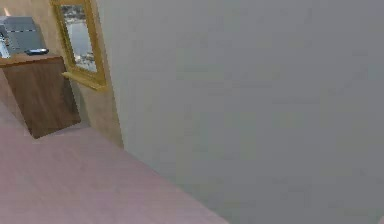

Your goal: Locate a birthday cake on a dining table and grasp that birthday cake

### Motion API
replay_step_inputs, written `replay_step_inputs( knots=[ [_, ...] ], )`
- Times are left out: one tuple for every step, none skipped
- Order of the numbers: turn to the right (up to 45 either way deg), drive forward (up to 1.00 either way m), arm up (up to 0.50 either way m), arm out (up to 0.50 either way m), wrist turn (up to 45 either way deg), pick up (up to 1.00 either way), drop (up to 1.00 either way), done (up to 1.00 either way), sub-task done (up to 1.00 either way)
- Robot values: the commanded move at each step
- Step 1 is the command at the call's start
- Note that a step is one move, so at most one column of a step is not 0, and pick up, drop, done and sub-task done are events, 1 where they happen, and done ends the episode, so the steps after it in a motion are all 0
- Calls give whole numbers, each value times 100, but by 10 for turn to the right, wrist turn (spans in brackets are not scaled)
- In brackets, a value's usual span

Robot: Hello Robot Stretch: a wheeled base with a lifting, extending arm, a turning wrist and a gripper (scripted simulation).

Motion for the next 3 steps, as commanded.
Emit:
replay_step_inputs(
  knots=[
    [0,40,0,0,0,0,0,0,0],
    [-450,0,0,0,0,0,0,0,0],
    [-30,0,0,0,0,0,0,0,0]
  ],
)
